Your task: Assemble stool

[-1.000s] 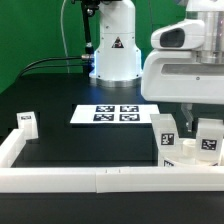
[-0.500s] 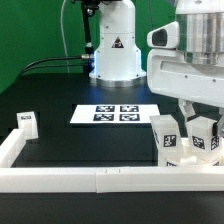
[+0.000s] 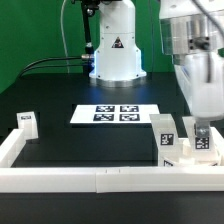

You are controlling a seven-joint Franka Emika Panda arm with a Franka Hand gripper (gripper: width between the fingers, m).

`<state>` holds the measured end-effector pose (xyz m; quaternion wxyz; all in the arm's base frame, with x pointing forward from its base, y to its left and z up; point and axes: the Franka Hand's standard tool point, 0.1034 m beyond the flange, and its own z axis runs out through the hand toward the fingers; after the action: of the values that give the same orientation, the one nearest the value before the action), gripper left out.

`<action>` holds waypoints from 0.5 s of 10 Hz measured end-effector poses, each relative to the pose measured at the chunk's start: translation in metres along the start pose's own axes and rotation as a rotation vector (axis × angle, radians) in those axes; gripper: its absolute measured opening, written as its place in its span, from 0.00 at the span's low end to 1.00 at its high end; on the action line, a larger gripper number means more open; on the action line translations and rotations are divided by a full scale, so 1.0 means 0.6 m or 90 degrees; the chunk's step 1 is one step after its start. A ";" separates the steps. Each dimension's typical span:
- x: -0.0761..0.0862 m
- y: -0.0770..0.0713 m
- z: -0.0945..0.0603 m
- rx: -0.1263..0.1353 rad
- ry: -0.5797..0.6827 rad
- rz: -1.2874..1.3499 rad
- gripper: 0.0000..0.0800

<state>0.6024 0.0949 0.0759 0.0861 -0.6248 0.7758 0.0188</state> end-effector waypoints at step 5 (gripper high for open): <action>-0.003 0.002 0.001 0.010 -0.014 0.247 0.42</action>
Offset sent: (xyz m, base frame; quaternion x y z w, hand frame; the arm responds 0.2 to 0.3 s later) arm 0.0000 0.0000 0.0000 0.0000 0.0000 0.1938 0.9810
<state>0.6017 0.0968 0.0753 0.0938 -0.4624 0.8810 0.0360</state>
